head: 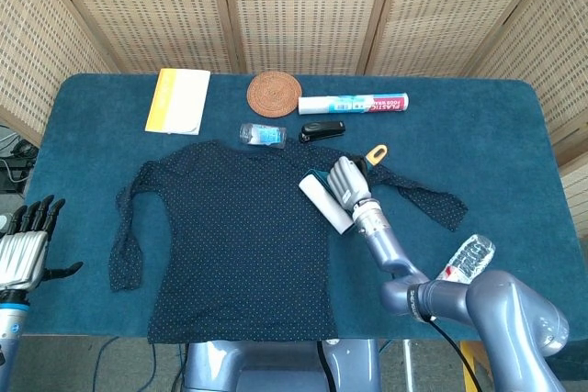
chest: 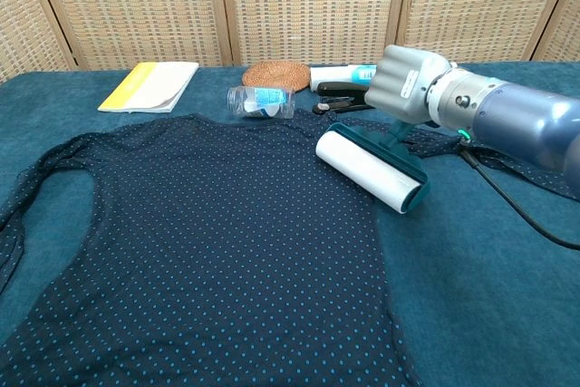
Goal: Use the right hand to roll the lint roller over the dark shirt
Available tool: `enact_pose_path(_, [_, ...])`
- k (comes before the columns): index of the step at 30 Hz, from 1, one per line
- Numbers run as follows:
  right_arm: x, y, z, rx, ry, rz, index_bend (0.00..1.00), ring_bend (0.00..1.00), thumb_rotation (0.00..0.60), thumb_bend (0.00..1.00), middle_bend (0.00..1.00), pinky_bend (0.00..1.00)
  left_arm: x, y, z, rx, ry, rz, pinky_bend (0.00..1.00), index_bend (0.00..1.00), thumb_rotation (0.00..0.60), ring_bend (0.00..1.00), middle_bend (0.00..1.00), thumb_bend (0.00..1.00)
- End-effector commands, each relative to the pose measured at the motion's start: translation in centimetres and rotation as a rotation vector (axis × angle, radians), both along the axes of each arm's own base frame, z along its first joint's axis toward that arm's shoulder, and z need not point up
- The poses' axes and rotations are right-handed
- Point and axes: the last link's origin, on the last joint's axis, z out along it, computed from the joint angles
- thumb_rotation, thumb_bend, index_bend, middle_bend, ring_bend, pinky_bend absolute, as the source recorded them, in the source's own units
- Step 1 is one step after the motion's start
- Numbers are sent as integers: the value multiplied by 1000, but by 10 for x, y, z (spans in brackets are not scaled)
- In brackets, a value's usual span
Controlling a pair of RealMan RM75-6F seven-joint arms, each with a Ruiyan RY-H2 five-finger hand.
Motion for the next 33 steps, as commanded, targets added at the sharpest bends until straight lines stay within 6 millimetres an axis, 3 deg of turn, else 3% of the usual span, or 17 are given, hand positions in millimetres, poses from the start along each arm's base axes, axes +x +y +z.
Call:
enact_pose_path(1, [2,3,12,-18,-61,10,0,1000,600,16,1000,1000,0,-1,1,1,-5,-3,0,0,600,0,0,0])
enact_pose_path(5, [-1,11,34,-32,-140,14,0,1000,600,15,1000,1000,2,-2,3,3,-17,-13,0,0,600,0,0,0])
enact_pose_path(8, [-17,31,70,-28,-334,3,0,1000,600,15,982,1000,5,-5,5,4,-37,-31,0,0,600,0,0,0])
enact_pose_path(10, [-29,42,86,-20,-432,7,0,981,600,10,925,1000,6,-7,6,3,-45,-41,0,0,600,0,0,0])
enact_pose_path(12, [-38,50,96,-18,-497,2,0,897,600,2,817,930,7,-8,7,1,-50,-49,0,0,600,0,0,0])
enact_pose_path(15, [-59,70,119,-48,-621,-39,0,516,600,0,470,491,9,-10,7,-2,-60,-65,0,0,600,0,0,0])
enact_pose_path(17, [-72,87,133,-57,-693,-59,0,165,600,0,178,138,11,-12,8,-4,-68,-77,0,0,600,0,0,0])
enact_pose_path(19, [-85,102,143,-59,-770,-93,0,26,600,0,40,16,13,-13,9,-2,-79,-90,0,0,600,0,0,0])
enact_pose_path(21, [-94,114,150,-60,-825,-114,0,0,600,0,0,0,15,-16,11,4,-90,-105,0,0,600,0,0,0])
enact_pose_path(28, [-131,144,160,-94,-920,-159,0,0,600,0,0,0,20,-27,21,41,-126,-155,0,0,600,0,0,0])
enact_pose_path(33, [-150,152,161,-112,-942,-175,0,0,600,0,0,0,21,-33,27,56,-140,-172,0,0,600,0,0,0])
